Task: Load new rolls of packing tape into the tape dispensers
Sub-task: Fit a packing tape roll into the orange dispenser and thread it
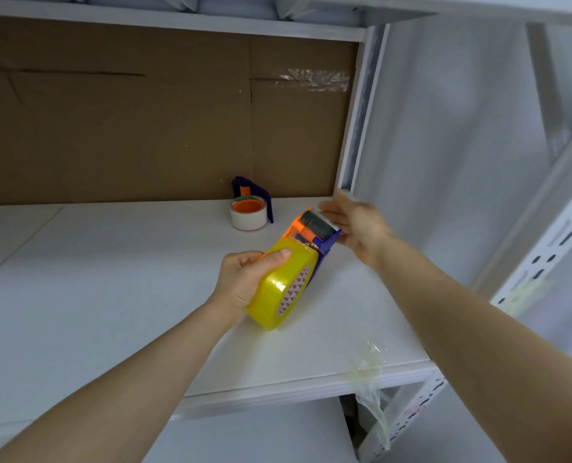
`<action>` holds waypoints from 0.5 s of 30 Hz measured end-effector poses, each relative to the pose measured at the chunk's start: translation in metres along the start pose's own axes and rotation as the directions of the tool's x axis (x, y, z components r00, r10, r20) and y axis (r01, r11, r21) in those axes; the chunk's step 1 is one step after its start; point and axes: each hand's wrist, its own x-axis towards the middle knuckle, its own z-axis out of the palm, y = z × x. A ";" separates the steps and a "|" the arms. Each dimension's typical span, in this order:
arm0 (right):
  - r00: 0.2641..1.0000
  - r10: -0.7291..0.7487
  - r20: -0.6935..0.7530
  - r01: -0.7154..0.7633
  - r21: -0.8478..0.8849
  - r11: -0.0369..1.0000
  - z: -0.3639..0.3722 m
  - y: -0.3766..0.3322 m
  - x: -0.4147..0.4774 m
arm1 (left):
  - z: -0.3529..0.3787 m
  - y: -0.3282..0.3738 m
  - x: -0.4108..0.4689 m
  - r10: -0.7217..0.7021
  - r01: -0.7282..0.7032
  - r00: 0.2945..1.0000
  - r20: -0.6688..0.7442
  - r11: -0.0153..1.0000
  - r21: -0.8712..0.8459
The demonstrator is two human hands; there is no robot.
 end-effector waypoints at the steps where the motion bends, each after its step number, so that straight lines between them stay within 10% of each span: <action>1: 1.000 0.002 0.029 -0.001 -0.040 0.999 0.004 0.000 0.000 | 0.001 0.001 0.000 -0.002 0.002 1.000 0.007 1.000 0.001; 15: 0.993 -0.091 0.072 0.092 -0.005 0.996 0.015 0.007 -0.005 | -0.001 -0.003 0.009 -0.052 0.047 0.996 -0.071 0.996 -0.075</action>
